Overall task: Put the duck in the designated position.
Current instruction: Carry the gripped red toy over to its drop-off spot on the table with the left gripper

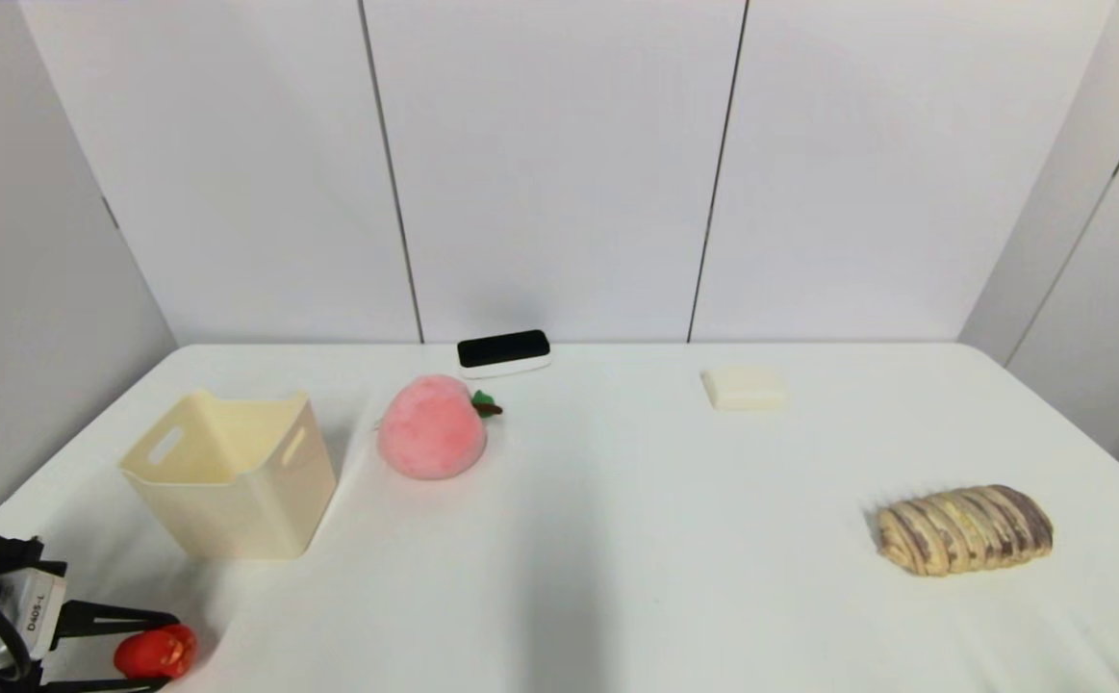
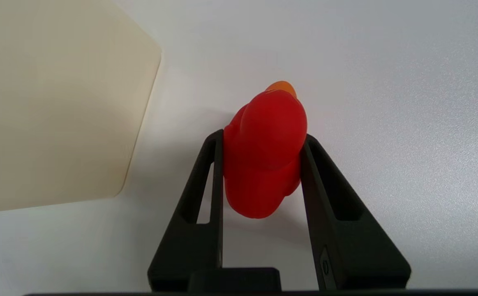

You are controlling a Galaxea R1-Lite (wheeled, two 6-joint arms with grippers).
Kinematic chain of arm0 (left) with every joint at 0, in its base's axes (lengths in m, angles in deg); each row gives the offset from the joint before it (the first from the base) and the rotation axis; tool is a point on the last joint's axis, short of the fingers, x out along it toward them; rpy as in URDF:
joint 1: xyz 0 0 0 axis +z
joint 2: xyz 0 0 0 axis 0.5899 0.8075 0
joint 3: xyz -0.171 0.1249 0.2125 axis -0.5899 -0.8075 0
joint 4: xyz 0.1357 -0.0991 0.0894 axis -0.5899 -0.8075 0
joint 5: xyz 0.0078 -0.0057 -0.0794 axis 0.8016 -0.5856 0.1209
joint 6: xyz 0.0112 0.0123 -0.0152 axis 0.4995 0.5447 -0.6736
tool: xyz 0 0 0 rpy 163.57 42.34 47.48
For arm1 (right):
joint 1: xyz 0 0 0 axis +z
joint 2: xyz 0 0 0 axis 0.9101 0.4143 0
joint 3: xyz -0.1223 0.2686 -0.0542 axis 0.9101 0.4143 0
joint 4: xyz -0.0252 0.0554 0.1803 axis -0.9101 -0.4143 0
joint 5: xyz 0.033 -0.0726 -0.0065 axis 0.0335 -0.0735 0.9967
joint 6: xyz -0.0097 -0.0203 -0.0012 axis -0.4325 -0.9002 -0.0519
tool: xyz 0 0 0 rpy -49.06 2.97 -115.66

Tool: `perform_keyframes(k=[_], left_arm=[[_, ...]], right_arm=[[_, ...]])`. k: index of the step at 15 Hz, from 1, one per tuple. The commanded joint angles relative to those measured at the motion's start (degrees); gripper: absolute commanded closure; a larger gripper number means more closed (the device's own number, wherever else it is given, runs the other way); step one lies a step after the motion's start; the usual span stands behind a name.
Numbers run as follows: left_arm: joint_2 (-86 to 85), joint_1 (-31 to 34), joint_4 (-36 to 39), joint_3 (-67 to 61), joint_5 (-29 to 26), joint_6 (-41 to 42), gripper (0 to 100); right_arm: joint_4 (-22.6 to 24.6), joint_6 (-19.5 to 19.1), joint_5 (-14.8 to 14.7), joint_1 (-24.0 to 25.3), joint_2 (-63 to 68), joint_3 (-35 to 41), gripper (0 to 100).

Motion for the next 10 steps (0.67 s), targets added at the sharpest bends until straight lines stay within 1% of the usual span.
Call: perform_keyframes(k=[1, 2, 8, 10], left_arm=[[0.7, 0.1, -0.4, 0.1, -0.4, 0.6, 100], [0.7, 0.1, -0.4, 0.1, -0.4, 0.6, 0], [-2.0, 0.1, -1.5, 2.1, -0.6, -0.3, 0], [-5.9, 0.1, -7.7, 6.9, -0.4, -2.3, 0]], right_arm=[[0.0, 0.0, 0.0, 0.0, 0.1, 0.5, 0], [0.0, 0.0, 0.0, 0.0, 0.1, 0.5, 0], [0.0, 0.0, 0.0, 0.0, 0.1, 0.5, 0], [0.0, 0.0, 0.0, 0.0, 0.1, 0.5, 0]])
